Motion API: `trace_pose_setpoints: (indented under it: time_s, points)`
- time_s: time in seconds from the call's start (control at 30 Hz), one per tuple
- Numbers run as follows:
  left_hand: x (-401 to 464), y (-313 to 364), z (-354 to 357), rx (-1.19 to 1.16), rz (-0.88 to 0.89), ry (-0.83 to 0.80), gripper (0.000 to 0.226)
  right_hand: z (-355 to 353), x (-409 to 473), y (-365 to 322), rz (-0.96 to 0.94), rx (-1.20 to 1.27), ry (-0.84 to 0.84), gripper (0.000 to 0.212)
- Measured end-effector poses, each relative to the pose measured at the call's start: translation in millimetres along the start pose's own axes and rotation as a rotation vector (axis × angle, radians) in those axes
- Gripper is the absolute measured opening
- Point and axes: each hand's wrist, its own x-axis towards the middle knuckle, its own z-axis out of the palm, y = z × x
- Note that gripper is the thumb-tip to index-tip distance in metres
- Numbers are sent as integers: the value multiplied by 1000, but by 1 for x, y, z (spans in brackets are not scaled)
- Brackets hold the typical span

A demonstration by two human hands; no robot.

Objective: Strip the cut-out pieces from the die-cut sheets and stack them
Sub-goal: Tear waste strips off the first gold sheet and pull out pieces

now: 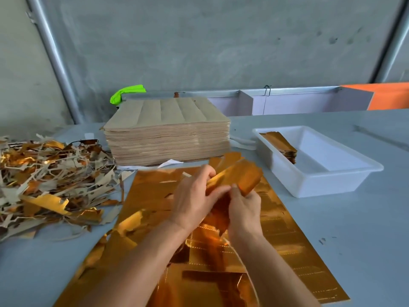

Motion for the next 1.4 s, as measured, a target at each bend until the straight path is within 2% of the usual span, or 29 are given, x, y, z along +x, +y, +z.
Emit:
trace_pose_setpoints:
  time_s: [0.07,0.1,0.17,0.2,0.27,0.47,0.67,0.8,0.93,1.03,1.1,1.17,1.2,1.27,1.33,1.4]
  points:
    - [-7,-14,-3,50,-21,-207,60,-9,9,-6,-19,37,30,22]
    - [-11,-21,-3,102,-53,-327,60,-12,12,-7,-45,39,30,22]
    - [-20,-32,-1,142,-142,-492,41,-14,14,-7,-83,16,10,20]
    - [-22,-35,-1,117,-181,-518,27,-14,14,-5,-91,5,-4,19]
    - [-21,-41,-1,72,-224,-528,6,-16,14,-5,-115,-10,-1,19]
    - [-25,-64,-17,4,-326,-510,23,-34,27,-26,-193,-70,59,18]
    - [-26,-78,-36,-157,-433,-411,27,-61,45,-45,-206,-20,266,16]
    - [-22,-69,-37,-381,-532,-410,34,-66,44,-34,-134,-28,236,17]
    - [-26,-65,-36,-366,-547,-442,39,-66,39,-20,-98,-41,203,12]
    - [-32,-65,-38,-416,-555,-545,42,-66,37,-12,-72,-62,184,14]
    - [-36,-67,-43,-389,-535,-599,37,-65,34,-7,-69,-75,158,16]
    - [-39,-70,-47,-412,-566,-534,32,-64,30,-2,-66,-94,124,11]
    - [-39,-71,-50,-490,-627,-436,32,-63,28,0,-62,-96,113,10]
    - [-36,-70,-58,-744,-759,-189,28,-61,26,3,-42,-93,94,15]
    - [-31,-68,-71,-1019,-806,-10,24,-59,25,6,-28,-95,73,16]
    - [-28,-66,-86,-1143,-740,-4,23,-58,24,8,-31,-89,58,11]
